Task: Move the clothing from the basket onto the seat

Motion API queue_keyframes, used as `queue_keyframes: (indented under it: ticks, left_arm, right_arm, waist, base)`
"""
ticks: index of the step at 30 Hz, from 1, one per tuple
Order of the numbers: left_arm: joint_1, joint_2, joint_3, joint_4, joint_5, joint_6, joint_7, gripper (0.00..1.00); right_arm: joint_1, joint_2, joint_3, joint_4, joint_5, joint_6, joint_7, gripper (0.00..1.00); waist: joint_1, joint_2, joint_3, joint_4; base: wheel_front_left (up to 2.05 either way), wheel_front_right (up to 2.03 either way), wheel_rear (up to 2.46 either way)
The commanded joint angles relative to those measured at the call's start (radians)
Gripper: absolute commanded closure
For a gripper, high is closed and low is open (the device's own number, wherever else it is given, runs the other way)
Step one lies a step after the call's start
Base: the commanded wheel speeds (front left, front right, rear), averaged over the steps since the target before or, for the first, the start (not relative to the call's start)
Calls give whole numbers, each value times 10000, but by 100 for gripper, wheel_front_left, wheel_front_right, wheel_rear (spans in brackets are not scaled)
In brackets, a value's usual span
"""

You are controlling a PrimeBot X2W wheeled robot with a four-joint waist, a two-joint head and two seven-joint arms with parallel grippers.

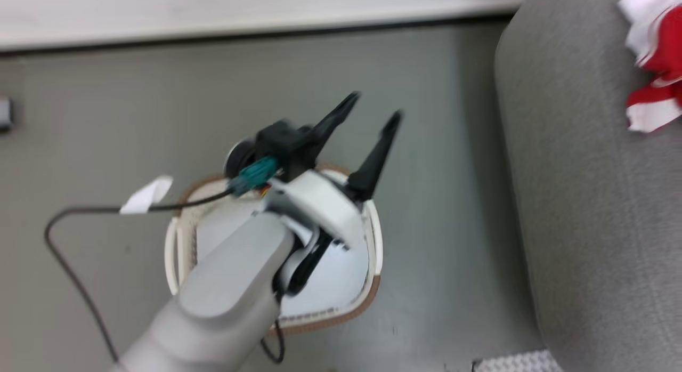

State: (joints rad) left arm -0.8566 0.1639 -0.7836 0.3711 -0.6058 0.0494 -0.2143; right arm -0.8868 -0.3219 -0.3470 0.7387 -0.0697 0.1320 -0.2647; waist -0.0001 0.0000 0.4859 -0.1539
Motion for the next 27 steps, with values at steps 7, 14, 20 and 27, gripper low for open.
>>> queue_keyframes:
  ticks: [7,14,20,27]
  left_arm:
    - [2086,681,576,360,-459,350,-432,0]
    - [4603,999,1685,262,-584,732,-502,0]
    - [6558,1130,3085,-254,223,1032,-508,0]
    - [8210,662,4693,-671,1149,972,-502,0]
  right_arm:
    - [3412,332,1223,-2720,1597,-27,9,0]
    - [6094,723,2275,-4057,2080,-27,9,0]
    - [7669,1317,2835,-4652,2264,-27,9,0]
    - [8961,2277,2787,-4957,1717,-27,9,0]
  waist:
    - [1,0,-2532,363]
    - [1,0,-4106,851]
    - [1,0,-4882,1242]
    - [1,0,-5390,1556]
  base:
    - [0,0,0]
    - [0,0,0]
    - [0,0,0]
    - [0,0,0]
